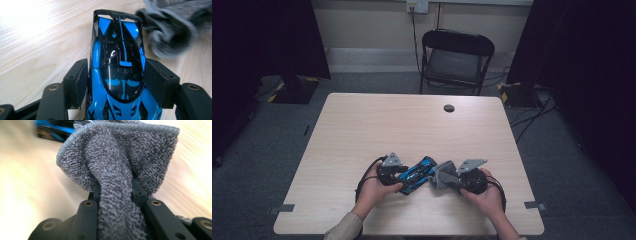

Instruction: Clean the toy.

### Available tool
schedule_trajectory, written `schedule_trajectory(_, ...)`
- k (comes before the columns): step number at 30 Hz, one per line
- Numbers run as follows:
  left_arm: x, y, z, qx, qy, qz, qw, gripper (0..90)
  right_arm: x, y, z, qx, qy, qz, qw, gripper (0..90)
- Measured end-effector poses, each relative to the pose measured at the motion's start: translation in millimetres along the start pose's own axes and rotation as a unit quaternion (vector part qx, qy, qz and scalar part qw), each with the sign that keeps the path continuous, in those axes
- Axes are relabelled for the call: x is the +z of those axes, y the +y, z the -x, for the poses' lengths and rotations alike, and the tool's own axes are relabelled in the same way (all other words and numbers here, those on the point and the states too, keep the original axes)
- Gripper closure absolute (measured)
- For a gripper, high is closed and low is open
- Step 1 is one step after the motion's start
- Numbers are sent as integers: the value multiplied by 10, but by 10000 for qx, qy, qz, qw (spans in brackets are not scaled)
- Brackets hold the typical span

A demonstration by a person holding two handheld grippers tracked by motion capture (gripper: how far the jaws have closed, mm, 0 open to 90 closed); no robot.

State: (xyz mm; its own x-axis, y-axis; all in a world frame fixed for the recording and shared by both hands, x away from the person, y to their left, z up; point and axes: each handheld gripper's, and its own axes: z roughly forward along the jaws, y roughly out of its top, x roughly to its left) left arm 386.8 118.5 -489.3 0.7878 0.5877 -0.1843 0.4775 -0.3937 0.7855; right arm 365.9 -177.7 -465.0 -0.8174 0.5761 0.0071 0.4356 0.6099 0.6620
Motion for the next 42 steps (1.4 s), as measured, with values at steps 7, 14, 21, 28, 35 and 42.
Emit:
schedule_trajectory(7, 6, 6, 6, -6, 24, -1, 10000, 373, 3, 233, -467, -788, 784, 55, 9938, 728)
schedule_trajectory(14, 0, 3, 8, 1, 31, -2, 10000, 373, 321, 325, -627, -871, 889, -63, 9922, 727)
schedule_trajectory(21, -3, -2, 11, 17, 36, -2, 10000, 373, 448, 326, -541, -605, 786, -36, 9951, 728)
schedule_trajectory(28, -6, -5, 15, 16, 50, 10, 10000, 374, 383, 264, -354, -346, 524, 10, 9980, 727)
schedule_trajectory(35, -5, -6, 17, 18, 55, 14, 10000, 375, 336, 205, -181, -37, 326, 105, 9994, 727)
schedule_trajectory(42, -8, -7, 18, 26, 61, 12, 10000, 378, 297, 203, -74, 83, 43, 94, 9999, 727)
